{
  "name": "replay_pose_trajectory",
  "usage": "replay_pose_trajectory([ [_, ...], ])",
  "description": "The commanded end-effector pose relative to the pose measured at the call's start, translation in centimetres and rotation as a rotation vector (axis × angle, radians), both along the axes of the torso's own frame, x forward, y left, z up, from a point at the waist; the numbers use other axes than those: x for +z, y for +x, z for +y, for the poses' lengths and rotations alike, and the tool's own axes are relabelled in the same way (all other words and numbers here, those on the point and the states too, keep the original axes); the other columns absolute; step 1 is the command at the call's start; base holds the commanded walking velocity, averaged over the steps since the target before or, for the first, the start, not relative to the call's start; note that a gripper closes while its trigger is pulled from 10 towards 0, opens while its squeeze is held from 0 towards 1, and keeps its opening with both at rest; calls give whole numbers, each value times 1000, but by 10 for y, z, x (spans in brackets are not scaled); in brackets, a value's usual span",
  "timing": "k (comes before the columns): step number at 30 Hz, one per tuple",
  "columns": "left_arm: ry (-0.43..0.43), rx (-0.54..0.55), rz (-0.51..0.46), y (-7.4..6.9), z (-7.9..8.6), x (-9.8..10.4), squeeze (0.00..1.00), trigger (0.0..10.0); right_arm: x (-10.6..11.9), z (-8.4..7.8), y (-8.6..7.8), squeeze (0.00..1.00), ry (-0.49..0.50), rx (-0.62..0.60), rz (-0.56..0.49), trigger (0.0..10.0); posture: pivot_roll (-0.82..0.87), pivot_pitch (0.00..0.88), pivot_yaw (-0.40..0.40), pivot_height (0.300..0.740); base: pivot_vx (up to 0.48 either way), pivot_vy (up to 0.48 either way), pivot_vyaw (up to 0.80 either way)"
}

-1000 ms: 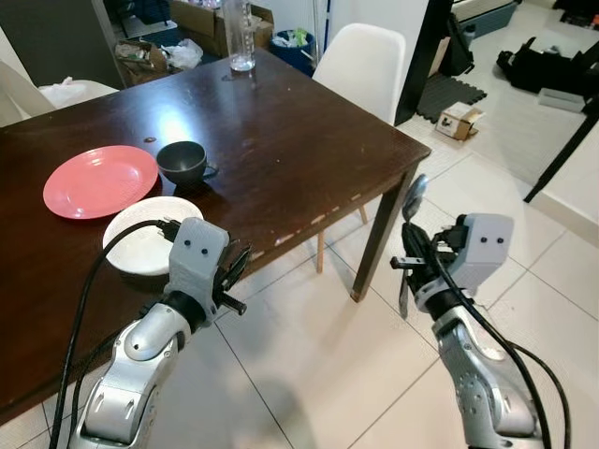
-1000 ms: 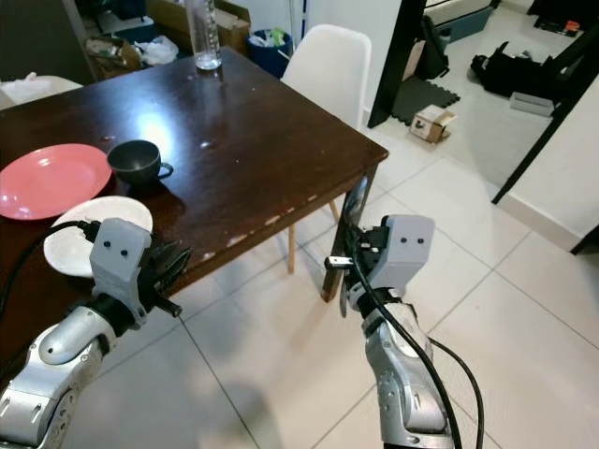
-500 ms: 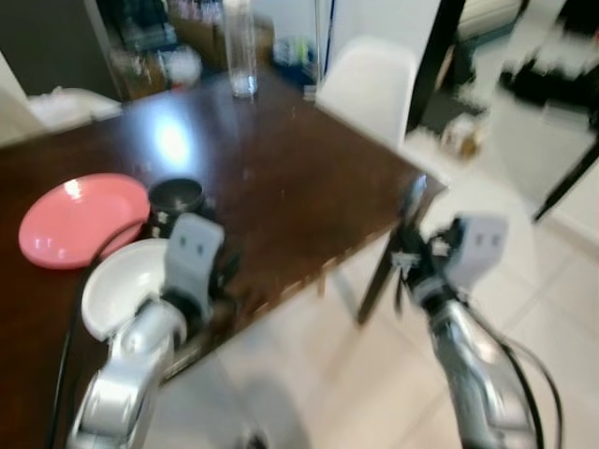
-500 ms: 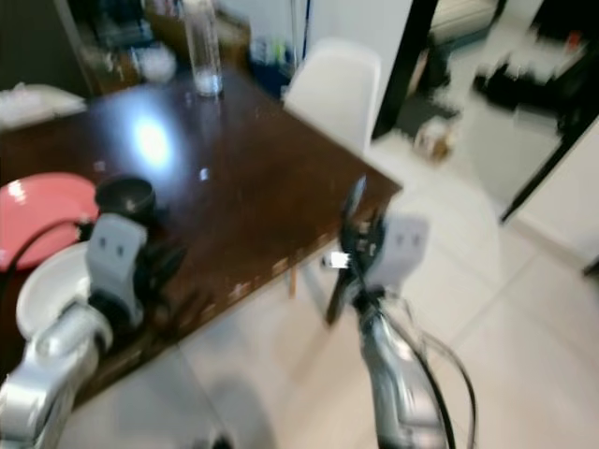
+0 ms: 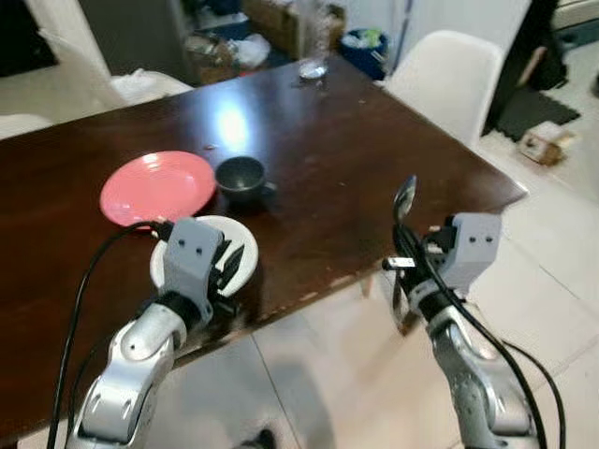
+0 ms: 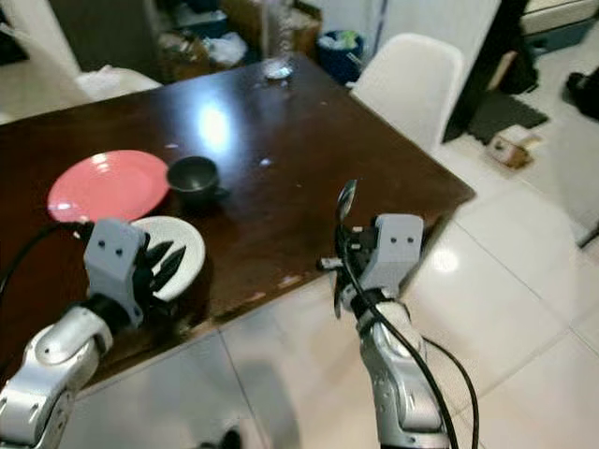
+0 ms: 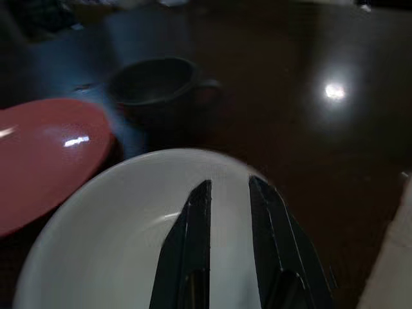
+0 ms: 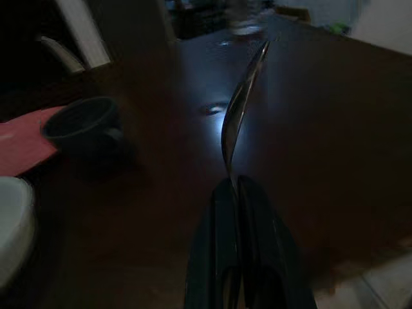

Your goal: Setting the table

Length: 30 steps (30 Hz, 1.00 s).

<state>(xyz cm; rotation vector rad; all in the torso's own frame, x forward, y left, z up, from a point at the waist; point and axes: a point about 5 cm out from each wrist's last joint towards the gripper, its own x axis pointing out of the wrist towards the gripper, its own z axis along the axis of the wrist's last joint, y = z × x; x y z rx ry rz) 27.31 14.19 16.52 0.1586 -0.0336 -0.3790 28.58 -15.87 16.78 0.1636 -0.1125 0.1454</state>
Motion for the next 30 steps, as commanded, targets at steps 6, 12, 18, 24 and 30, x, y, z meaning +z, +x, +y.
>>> replay_pose_trajectory([
  [6, 12, 8, 29, -1, 2, -6, 0, 10000, -3, 2, -1, 0, 8, 0, 11, 10000, -16, 67, 65, 740, 0, 0, 781],
  [12, 14, 4, 33, -1, 2, -7, 0, 10000, -3, 2, -1, 0, 12, 0, 11, 10000, -15, 68, 66, 740, 0, 0, 780],
  [18, 16, 5, 33, -1, 2, -7, 0, 10000, -3, 2, -1, 0, 13, 3, 10, 10000, -14, 68, 66, 740, 0, 0, 781],
  [24, 18, 6, 34, -1, 2, -8, 0, 10000, -2, 3, -1, 0, 13, 3, 6, 10000, -16, 65, 66, 740, 0, 0, 778],
  [30, 16, 10, 33, 0, 1, -8, 0, 10000, 2, 4, -1, 0, 26, 5, -17, 10000, -18, 63, 67, 740, 0, -44, 380],
])
